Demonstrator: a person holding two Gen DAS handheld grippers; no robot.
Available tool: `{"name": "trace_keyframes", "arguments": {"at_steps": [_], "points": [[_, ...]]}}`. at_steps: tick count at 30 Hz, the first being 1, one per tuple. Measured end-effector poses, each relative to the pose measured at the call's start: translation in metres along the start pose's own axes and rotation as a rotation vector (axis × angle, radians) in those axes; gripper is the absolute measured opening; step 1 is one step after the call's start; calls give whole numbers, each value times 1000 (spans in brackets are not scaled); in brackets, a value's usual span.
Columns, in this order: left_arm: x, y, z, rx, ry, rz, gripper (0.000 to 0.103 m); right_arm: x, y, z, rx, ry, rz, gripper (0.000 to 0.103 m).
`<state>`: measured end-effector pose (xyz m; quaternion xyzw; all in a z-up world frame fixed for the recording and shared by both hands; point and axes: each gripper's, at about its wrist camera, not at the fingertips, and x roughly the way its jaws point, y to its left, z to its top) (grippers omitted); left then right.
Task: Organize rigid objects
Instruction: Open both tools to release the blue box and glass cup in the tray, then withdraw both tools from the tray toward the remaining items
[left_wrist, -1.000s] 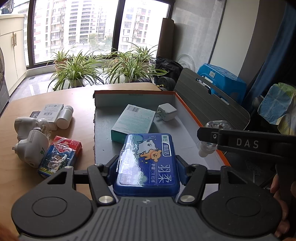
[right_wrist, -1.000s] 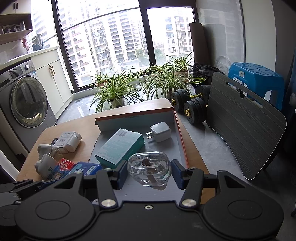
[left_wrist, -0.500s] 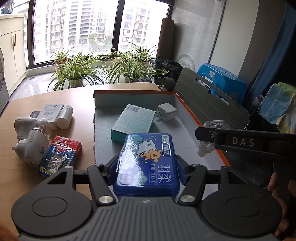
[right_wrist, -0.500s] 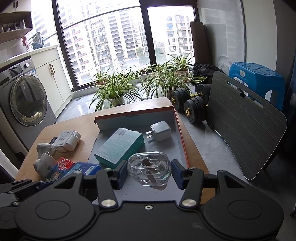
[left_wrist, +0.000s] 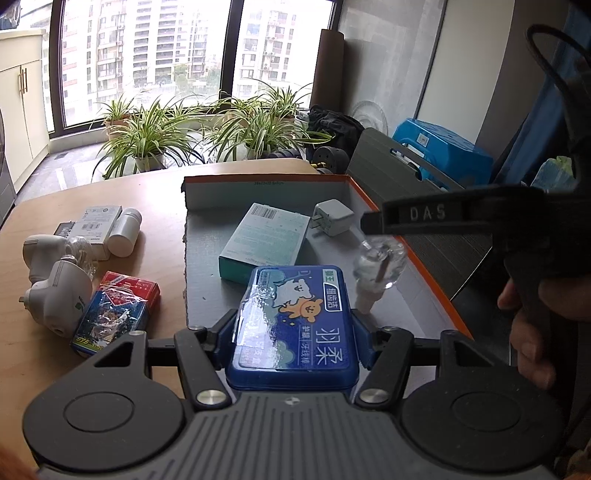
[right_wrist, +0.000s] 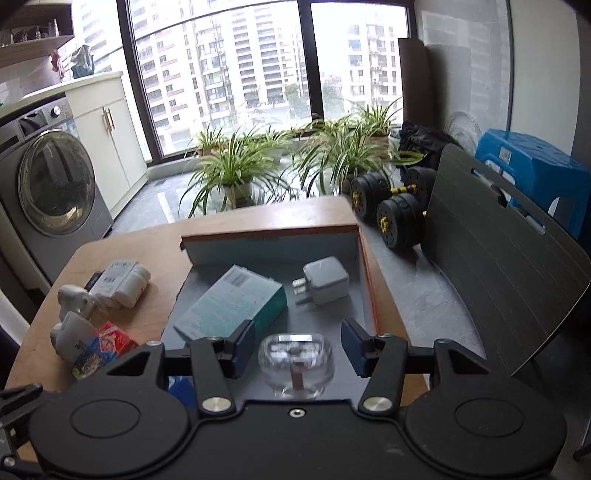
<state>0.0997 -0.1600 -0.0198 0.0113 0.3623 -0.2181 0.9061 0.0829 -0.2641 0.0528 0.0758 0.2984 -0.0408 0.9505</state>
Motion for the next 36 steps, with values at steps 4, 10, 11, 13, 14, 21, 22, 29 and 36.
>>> {"name": "trace_keyframes", "arguments": {"at_steps": [4, 10, 11, 13, 14, 21, 22, 29, 36], "points": [[2, -2, 1, 16, 0, -9, 63, -19, -11, 8, 43, -80, -11, 70], [12, -7, 5, 25, 7, -19, 64, -42, -19, -3, 38, -82, -28, 72], [13, -8, 5, 29, 8, -17, 66, -44, -18, -4, 39, -75, -25, 73], [14, -9, 7, 30, 9, -6, 80, -49, -16, -7, 34, -71, -21, 73], [12, -9, 8, 30, 2, -1, 81, -51, -14, -8, 28, -69, -19, 74], [-7, 3, 7, -8, -26, 50, 91, -57, 4, -13, 21, -46, 10, 79], [-10, 6, 6, -13, -30, 61, 91, -58, 6, -14, 21, -43, 16, 80], [-32, 33, 2, -59, -52, 137, 97, -60, 40, -21, -26, -12, 69, 83], [-52, 70, -6, -125, -62, 212, 97, -59, 69, -24, -71, 8, 118, 84]]}}
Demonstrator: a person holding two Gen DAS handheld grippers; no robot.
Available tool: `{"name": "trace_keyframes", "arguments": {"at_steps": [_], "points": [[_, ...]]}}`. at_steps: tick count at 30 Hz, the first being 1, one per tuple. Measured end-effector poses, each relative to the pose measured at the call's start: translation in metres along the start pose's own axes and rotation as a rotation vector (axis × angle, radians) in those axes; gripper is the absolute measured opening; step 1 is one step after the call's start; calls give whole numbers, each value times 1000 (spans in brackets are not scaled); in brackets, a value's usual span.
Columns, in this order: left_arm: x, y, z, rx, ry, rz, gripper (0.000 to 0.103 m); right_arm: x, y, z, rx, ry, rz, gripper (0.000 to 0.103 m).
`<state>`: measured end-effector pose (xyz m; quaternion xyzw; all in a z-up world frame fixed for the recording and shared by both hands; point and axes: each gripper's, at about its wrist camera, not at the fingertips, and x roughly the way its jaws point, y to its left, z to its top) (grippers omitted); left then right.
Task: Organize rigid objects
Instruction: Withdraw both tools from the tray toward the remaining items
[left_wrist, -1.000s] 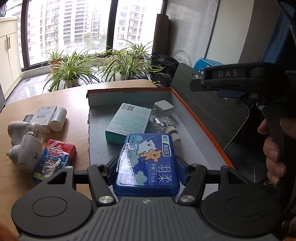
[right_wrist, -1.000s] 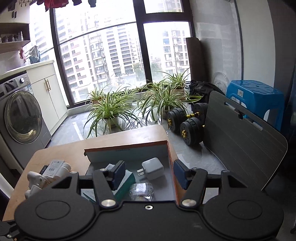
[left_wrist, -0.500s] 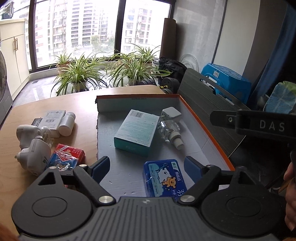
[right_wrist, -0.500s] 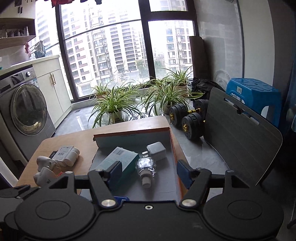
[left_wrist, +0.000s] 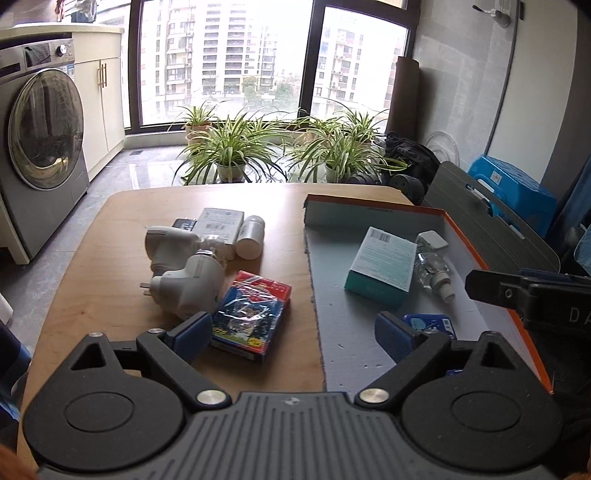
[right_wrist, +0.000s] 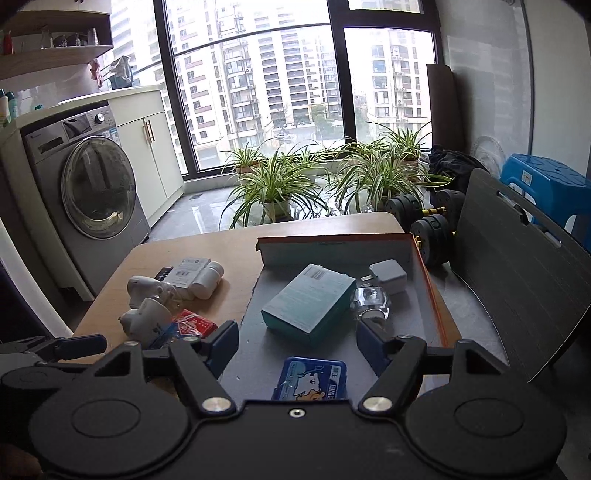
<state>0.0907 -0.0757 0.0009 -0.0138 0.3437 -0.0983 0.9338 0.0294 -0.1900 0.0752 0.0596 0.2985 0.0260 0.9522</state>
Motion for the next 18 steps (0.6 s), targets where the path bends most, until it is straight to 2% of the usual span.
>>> {"name": "trace_keyframes", "arguments": {"at_steps": [10, 18], "points": [[-10, 34, -1, -57, -10, 57, 97, 10, 37, -2, -64, 30, 58, 84], [-5, 46, -3, -81, -4, 77, 97, 15, 45, -5, -80, 44, 74, 84]]}}
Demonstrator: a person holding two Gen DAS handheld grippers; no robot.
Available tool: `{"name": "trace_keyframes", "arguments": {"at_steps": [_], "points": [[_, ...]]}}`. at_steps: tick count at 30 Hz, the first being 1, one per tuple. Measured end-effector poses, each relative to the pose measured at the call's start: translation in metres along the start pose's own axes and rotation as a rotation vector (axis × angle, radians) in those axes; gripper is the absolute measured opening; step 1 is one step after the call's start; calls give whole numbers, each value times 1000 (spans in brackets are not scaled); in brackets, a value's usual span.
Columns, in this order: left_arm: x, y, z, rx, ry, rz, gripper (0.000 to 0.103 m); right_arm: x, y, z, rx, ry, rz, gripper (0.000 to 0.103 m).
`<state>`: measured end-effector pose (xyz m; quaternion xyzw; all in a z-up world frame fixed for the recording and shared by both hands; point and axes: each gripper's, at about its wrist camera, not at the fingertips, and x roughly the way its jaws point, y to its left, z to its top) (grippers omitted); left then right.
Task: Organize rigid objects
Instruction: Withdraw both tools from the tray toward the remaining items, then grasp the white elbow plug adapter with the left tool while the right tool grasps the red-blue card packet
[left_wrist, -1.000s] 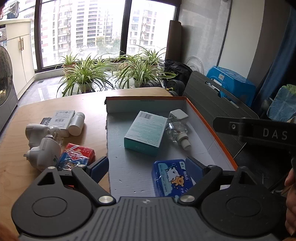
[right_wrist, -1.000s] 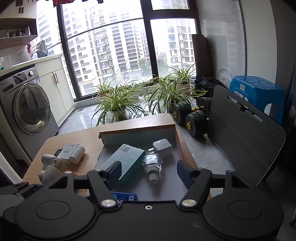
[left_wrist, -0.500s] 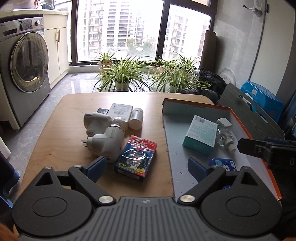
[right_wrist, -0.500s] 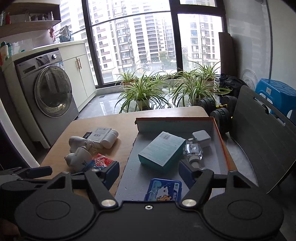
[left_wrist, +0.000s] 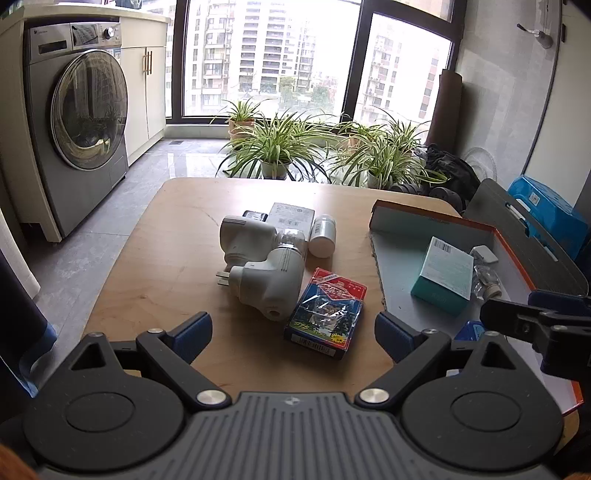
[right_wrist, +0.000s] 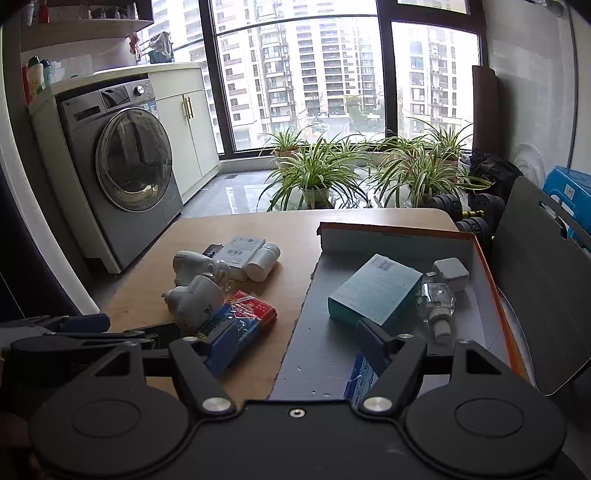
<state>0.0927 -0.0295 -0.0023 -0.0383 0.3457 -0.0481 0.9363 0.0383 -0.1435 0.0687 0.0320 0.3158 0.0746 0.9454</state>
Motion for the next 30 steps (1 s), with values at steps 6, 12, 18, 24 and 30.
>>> {"name": "trace_keyframes", "arguments": {"at_steps": [6, 12, 18, 24, 30], "points": [[12, 12, 0, -2, 7, 20, 98, 5, 1, -4, -1, 15, 9, 84], [37, 25, 6, 17, 22, 27, 98, 14, 2, -9, 4, 37, 19, 84], [68, 31, 22, 71, 8, 25, 102, 20, 1, -11, 8, 46, 27, 84], [100, 32, 25, 126, 53, 19, 101, 27, 1, -11, 3, 50, 32, 84], [106, 48, 18, 85, 63, -24, 86, 40, 1, -12, 10, 73, 35, 84]]}}
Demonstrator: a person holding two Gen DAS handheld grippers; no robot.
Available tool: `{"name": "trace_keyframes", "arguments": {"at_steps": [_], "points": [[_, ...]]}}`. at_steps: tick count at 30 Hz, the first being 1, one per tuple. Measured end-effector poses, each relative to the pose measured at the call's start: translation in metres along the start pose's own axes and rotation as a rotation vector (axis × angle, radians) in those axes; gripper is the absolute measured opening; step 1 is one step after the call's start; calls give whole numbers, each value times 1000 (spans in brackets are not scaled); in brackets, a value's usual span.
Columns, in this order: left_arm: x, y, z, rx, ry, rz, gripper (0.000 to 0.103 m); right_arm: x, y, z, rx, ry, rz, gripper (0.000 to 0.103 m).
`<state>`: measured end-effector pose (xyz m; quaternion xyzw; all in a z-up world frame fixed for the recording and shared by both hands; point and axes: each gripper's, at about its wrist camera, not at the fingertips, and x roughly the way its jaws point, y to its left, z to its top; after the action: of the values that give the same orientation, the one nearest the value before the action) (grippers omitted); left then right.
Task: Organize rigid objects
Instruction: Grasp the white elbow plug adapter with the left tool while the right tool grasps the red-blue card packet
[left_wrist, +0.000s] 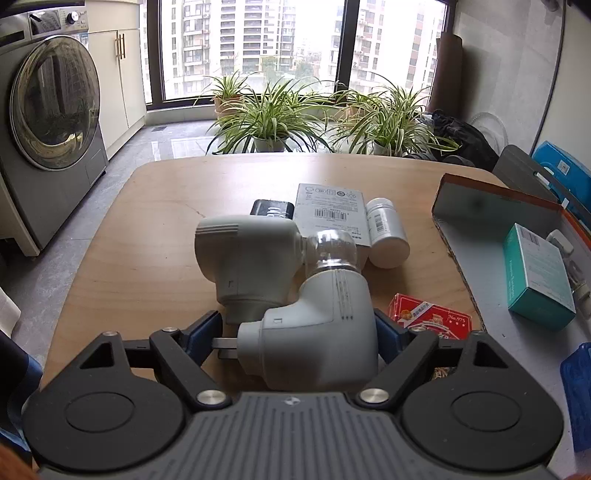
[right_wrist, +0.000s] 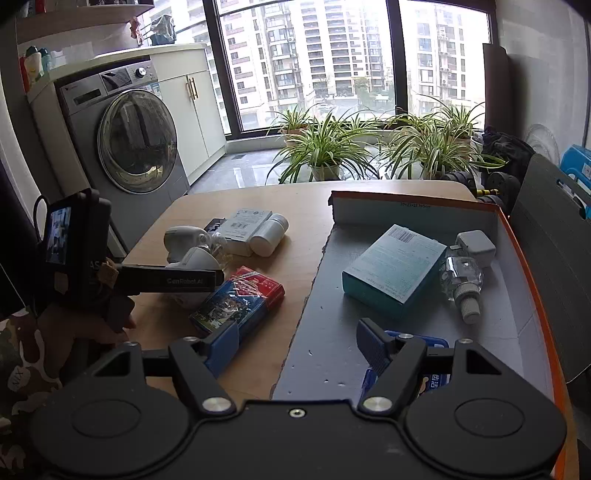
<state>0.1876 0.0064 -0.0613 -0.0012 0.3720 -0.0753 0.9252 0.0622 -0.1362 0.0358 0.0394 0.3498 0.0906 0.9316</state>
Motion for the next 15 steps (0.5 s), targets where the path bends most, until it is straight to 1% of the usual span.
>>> {"name": "trace_keyframes", "arguments": {"at_steps": [3, 8, 10, 14, 15], "points": [[-10, 5, -7, -31, -6, -37, 86, 7, 5, 1, -6, 13, 8, 84], [-42, 9, -22, -51, -48, -53, 86, 22, 19, 6, 2, 48, 34, 84], [-59, 14, -28, -55, -77, -31, 86, 32, 25, 8, 26, 71, 46, 84], [-88, 35, -37, -110, -112, 4, 86, 56, 41, 13, 106, 130, 84, 84], [-94, 39, -39, -115, -118, 16, 86, 62, 46, 14, 117, 140, 80, 84]]}}
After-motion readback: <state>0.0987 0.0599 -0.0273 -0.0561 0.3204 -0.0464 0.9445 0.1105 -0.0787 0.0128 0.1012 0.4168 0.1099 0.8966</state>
